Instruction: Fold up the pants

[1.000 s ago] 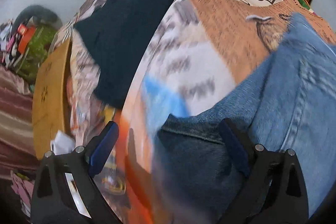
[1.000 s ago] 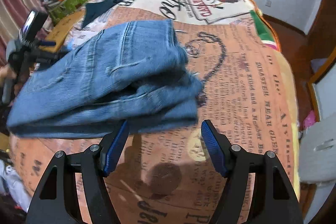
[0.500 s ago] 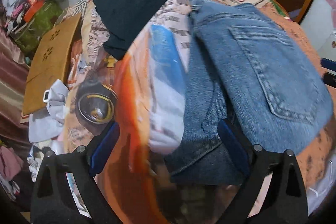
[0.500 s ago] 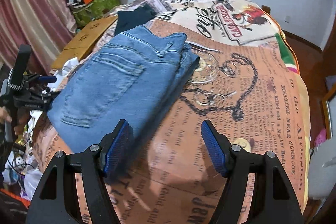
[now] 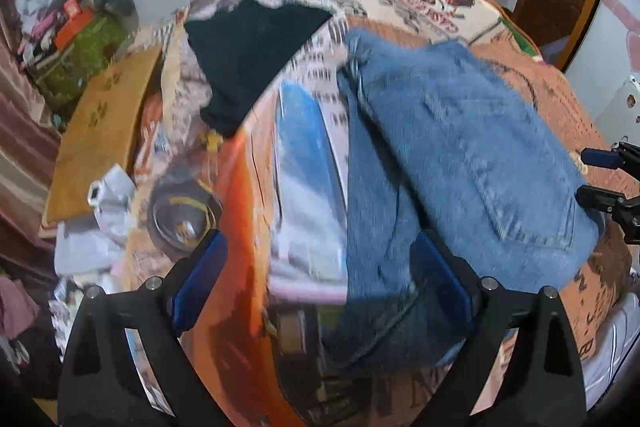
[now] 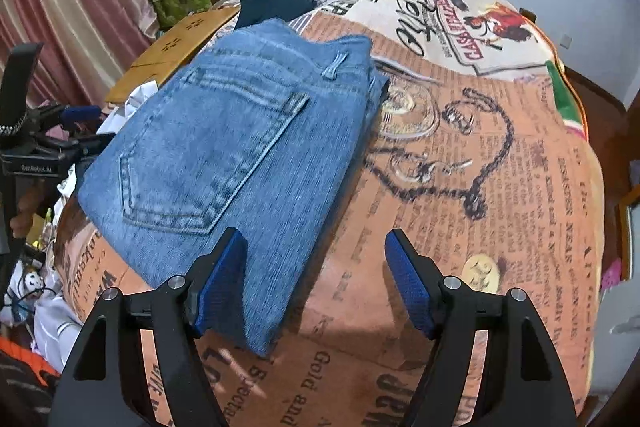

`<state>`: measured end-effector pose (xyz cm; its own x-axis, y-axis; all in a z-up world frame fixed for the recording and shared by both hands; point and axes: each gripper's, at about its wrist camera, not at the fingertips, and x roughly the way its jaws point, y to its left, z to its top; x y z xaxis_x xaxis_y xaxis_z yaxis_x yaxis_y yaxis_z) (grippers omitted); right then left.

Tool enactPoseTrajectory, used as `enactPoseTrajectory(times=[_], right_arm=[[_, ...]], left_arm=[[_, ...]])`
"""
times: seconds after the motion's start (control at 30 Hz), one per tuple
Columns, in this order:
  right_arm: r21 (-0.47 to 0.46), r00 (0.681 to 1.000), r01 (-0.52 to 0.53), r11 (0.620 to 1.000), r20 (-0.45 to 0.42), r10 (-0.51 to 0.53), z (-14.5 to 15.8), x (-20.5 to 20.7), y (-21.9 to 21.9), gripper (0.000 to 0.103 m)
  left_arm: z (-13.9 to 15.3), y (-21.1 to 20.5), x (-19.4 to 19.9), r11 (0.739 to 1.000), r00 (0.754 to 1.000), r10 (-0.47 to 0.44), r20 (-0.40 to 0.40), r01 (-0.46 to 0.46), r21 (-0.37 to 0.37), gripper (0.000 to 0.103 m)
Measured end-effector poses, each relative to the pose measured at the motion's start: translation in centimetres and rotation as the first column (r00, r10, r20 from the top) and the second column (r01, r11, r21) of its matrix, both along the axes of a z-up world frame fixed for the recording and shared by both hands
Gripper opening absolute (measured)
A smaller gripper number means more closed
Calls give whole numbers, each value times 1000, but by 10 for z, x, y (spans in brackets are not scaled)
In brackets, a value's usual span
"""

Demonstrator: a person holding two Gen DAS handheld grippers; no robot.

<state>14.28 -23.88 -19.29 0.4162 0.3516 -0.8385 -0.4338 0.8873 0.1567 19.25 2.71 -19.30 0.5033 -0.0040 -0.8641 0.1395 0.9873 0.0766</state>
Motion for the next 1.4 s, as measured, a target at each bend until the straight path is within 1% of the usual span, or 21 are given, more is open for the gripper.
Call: enactPoseTrajectory(times=[0.1, 0.2, 0.33, 0.4, 0.5, 0.53, 0.57, 0.6, 0.63, 0.67, 0.7, 0.77, 0.8, 0.83, 0.87, 0.9, 1.0, 1.13, 1.27, 1.3, 1.4], right_arm=[[12, 999, 20, 1000, 28, -20, 10, 13, -4, 70], [41, 997, 51, 998, 64, -54, 20, 32, -9, 70], [90, 992, 81, 993, 92, -89, 26, 61, -10, 70], [103, 989, 89, 991, 106, -100, 26, 77, -7, 70], [130, 990, 89, 988, 100, -102, 20, 101, -4, 70], [144, 991, 88, 986, 89, -101, 15, 112, -2, 68], [154, 992, 88, 984, 79, -101, 11, 119, -1, 62], [167, 993, 87, 982, 59, -98, 4, 131, 2, 58], [174, 995, 85, 981, 43, -93, 0, 137, 4, 49], [185, 996, 87, 979, 14, -91, -8, 148, 7, 42], [196, 996, 90, 977, -20, -88, -16, 158, 10, 39], [213, 994, 95, 972, -75, -81, -29, 170, 13, 29], [227, 991, 97, 969, -109, -73, -38, 176, 16, 27], [242, 991, 90, 966, -122, -62, -41, 178, 18, 22], [250, 991, 81, 965, -126, -50, -45, 179, 20, 20], [244, 992, 74, 967, -118, -46, -46, 179, 22, 20], [194, 997, 33, 981, -80, -17, -49, 172, 27, 17], [150, 998, 17, 988, -55, -9, -54, 168, 28, 16], [93, 1000, 16, 996, -22, -14, -47, 163, 33, 16], [61, 1000, 14, 998, -3, -14, -42, 159, 33, 16], [35, 1000, 8, 999, 23, -9, -28, 153, 32, 16]], left_arm=[[14, -2, 16, 1000, 999, -23, 43, 24, -6, 96], [27, -9, 45, 999, 995, -43, 86, 40, 32, 98], [30, -15, 88, 998, 991, -36, 126, 28, 63, 98], [27, -16, 106, 999, 992, -34, 119, 29, 46, 98], [15, -18, 137, 999, 995, -32, 98, 34, -21, 98], [11, -20, 143, 999, 995, -33, 91, 36, -32, 98], [7, -22, 148, 998, 996, -39, 83, 43, -43, 97], [1, -26, 156, 997, 996, -55, 70, 59, -55, 92], [-4, -30, 161, 996, 996, -69, 58, 72, -55, 82], [-7, -33, 164, 995, 996, -80, 47, 82, -50, 76], [-14, -38, 169, 993, 994, -103, 24, 105, -47, 69], [-24, -45, 173, 990, 991, -131, -10, 130, -56, 61], [-31, -49, 176, 987, 988, -151, -34, 149, -67, 54], [-37, -52, 177, 985, 985, -163, -48, 160, -69, 47], [-41, -53, 177, 984, 984, -170, -53, 166, -70, 44], [-45, -54, 177, 984, 984, -172, -52, 169, -64, 42], [-53, -56, 176, 985, 985, -167, -40, 166, -45, 42], [-59, -53, 174, 991, 992, -124, -33, 122, -46, 43], [-54, -51, 172, 992, 992, -121, -24, 120, -49, 43], [-51, -50, 170, 991, 992, -124, -21, 123, -46, 43], [-35, -47, 161, 991, 993, -119, 0, 119, -61, 43]])
